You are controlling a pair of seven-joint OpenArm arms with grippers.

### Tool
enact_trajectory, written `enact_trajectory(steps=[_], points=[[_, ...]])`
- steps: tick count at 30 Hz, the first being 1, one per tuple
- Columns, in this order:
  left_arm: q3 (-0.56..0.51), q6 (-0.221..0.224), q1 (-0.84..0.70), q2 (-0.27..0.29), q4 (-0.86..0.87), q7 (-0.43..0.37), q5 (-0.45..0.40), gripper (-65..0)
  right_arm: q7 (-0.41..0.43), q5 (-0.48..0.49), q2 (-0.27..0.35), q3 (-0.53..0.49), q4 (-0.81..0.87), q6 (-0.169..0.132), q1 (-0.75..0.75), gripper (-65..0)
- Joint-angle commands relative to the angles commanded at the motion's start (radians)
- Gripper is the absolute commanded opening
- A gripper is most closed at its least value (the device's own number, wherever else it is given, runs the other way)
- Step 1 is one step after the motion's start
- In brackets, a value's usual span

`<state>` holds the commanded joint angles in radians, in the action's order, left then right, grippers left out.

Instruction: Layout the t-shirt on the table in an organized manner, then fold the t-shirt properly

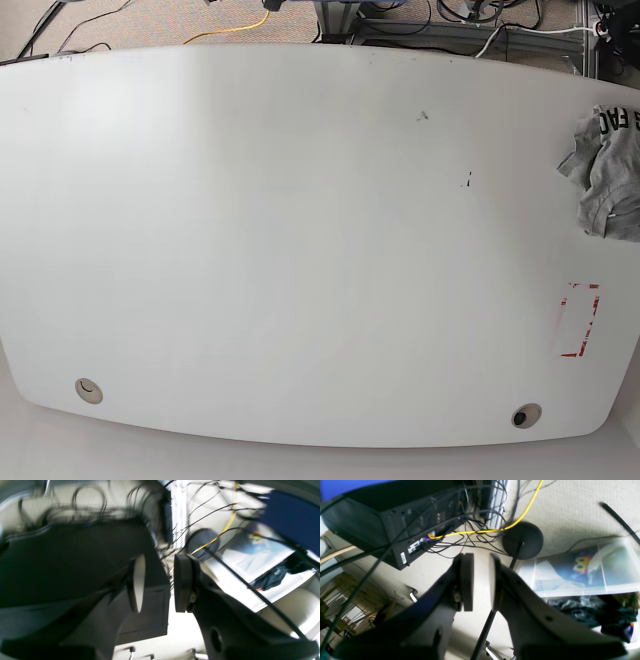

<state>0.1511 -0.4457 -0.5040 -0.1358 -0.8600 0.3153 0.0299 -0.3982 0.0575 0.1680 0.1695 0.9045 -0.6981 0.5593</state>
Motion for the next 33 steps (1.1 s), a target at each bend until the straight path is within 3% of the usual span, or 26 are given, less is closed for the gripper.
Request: enact_trajectory(steps=[6,12,14,18,20,26,31,33], points=[[-0.086,0.002,0.121,-0.009,0.181,-0.041,0.002,-46.8,0.080,-0.041,-0.009,-0.002,-0.195,0.000,-0.115,-55.5],[-0.138,0.005,0.229,-0.011,0.373,-0.121,0.002,-46.8,0.146,-0.048,-0.009,-0.005,-0.331,0.054,-0.204,-55.0],[-0.143,0.035,0.256,-0.008,0.437,-0.149,0.002,-46.8,0.149,-0.048,-0.009,-0.005,-0.365,0.077,-0.233,-55.0],[-0.144,0.138,0.287,0.006,0.483,-0.189,0.002,-46.7,0.150,-0.049,-0.011,-0.006,-0.394,0.110,-0.267,-54.9],[-0.144,0.163,0.299,0.012,0.485,-0.195,0.000,-46.7,0.150,-0.049,-0.011,-0.006,-0.407,0.134,-0.281,-54.9],[-0.153,0.170,0.328,0.015,0.489,-0.195,-0.011,-46.7,0.150,-0.049,-0.012,-0.025,-0.411,0.206,-0.302,-54.9],[-0.207,0.296,0.382,0.017,0.585,-0.199,-0.037,-46.7,0.149,-0.046,-0.025,-0.104,-0.413,0.308,-0.311,-54.9],[-0.216,0.307,0.394,0.017,0.608,-0.199,-0.035,-46.7,0.149,-0.046,-0.031,-0.124,-0.413,0.337,-0.313,-54.9]])
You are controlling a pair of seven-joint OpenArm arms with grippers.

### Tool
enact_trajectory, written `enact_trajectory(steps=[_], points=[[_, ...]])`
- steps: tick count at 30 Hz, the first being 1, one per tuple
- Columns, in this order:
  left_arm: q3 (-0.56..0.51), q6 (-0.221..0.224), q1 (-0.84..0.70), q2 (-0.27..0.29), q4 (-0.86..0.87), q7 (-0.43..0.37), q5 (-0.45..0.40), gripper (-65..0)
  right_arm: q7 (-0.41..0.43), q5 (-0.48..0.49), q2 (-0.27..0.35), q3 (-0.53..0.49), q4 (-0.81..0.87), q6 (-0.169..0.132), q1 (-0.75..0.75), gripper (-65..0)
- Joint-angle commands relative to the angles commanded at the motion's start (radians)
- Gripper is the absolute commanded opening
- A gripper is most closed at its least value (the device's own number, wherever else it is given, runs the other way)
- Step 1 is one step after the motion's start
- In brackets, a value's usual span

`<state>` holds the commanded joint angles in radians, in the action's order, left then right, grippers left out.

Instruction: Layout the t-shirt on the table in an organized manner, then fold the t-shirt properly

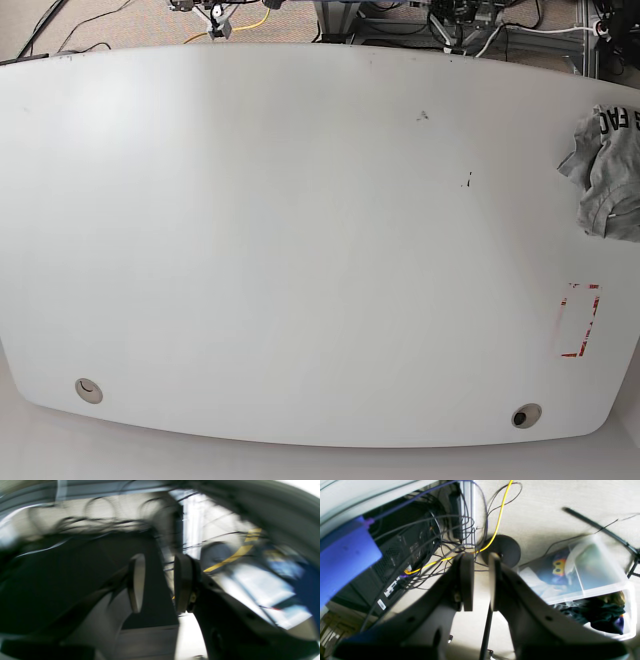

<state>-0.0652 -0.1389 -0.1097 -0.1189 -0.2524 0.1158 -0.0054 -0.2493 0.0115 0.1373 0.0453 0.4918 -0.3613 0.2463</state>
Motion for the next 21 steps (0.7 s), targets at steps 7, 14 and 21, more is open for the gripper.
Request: enact_trajectory(steps=[7,14,21], points=[[-0.003,0.061,0.008,0.000,0.009,0.005,-0.003,-46.7,-0.003,0.000,-0.026,-0.012,-0.002,0.046,-0.025,-54.9],[-0.006,0.103,0.008,0.023,0.009,0.002,-0.006,-46.7,-0.002,-0.002,-0.031,-0.014,-0.002,0.046,-0.028,-54.9],[-0.006,0.106,0.008,0.026,0.002,-0.002,-0.006,-46.7,0.003,-0.002,-0.031,-0.014,-0.002,0.046,-0.028,-54.9]])
